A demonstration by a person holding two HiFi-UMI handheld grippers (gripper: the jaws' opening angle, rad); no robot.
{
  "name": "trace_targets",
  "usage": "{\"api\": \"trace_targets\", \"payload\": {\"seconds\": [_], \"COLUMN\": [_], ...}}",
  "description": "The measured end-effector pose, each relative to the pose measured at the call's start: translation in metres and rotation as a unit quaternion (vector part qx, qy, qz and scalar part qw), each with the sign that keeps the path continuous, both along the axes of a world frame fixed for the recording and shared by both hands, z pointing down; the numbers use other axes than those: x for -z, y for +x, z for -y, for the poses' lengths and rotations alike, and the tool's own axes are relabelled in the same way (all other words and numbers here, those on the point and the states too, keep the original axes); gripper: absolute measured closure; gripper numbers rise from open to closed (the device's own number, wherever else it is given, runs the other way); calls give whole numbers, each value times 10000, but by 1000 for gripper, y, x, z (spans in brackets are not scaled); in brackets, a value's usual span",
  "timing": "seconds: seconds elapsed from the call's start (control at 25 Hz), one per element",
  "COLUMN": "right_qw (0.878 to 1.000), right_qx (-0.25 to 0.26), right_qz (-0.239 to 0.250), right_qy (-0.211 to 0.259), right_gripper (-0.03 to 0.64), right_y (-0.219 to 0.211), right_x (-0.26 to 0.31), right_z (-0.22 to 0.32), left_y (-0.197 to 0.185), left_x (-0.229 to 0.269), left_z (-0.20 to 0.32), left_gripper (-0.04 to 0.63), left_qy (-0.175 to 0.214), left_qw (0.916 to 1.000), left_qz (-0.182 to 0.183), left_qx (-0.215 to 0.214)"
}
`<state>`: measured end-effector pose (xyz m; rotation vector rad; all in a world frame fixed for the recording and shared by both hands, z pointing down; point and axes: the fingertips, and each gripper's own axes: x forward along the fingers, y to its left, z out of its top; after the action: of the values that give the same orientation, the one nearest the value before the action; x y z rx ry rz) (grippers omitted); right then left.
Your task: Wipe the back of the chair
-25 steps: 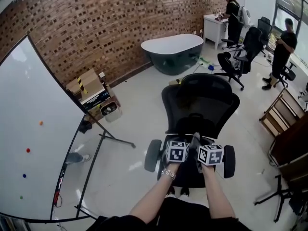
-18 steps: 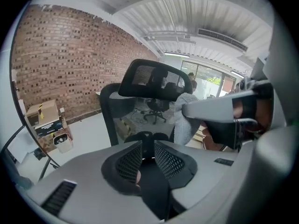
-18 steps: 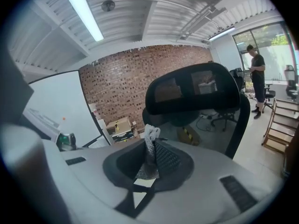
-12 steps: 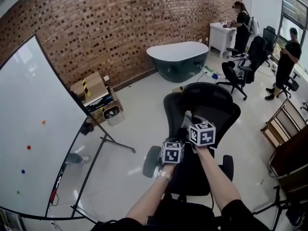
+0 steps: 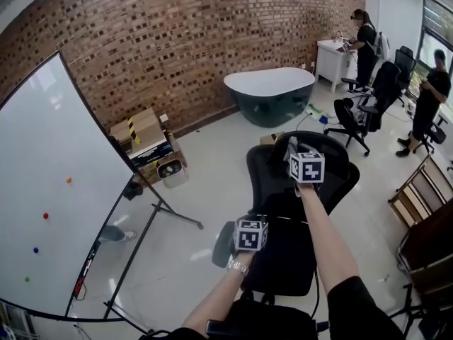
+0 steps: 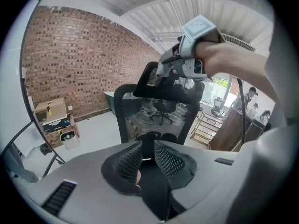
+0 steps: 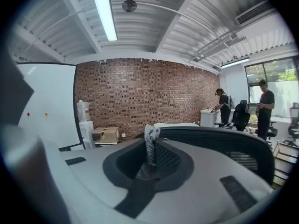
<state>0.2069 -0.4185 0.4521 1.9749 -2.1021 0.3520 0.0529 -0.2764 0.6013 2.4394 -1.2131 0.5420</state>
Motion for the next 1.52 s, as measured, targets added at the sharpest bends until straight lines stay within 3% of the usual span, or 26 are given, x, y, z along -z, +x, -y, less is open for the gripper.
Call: {"api": "trace_targets", "payload": {"seconds": [0.16, 0.28, 0.44, 0.52, 0.64, 0.8, 0.92, 1.04, 1.28, 1.52], "right_qw": [9954, 9903, 9854, 9886, 9971, 9999, 9988, 9984, 9968, 9826], "right_qx": [-939, -1341, -1582, -1404, -689, 97, 378, 473, -382, -1545], "right_qz": [-202, -352, -616, -544, -269, -99, -231, -121, -642, -953], "right_qy": [-45, -87, -96, -12, 195, 20, -218, -282, -272, -396], "right_gripper": [565, 566, 569, 571, 569, 570, 569, 570, 570, 570], "right_y": [103, 168, 196, 169, 85, -20, -64, -74, 12, 131], "right_x": [5, 9, 13, 17, 24, 5, -18, -26, -31, -34], "right_z": [-28, -68, -96, -90, -60, -18, -2, 4, -14, -76], "left_y": [4, 14, 23, 20, 14, 13, 2, -5, -14, 10], "left_x": [3, 4, 14, 7, 2, 6, 7, 6, 4, 1], "left_z": [3, 2, 4, 6, 8, 9, 7, 6, 7, 9], "left_gripper": [515, 515, 515, 515, 515, 515, 515, 515, 515, 515], "left_qy": [-7, -62, 80, -20, -70, -35, -13, -13, -1, 18], "left_qw": [9999, 9997, 9996, 9998, 10000, 10000, 9999, 9998, 9997, 10000], "left_qz": [-75, -117, -151, -118, 12, 48, 55, 74, 85, 40], "left_qx": [-107, -186, -236, -184, -63, 13, 111, 195, 247, 49]}}
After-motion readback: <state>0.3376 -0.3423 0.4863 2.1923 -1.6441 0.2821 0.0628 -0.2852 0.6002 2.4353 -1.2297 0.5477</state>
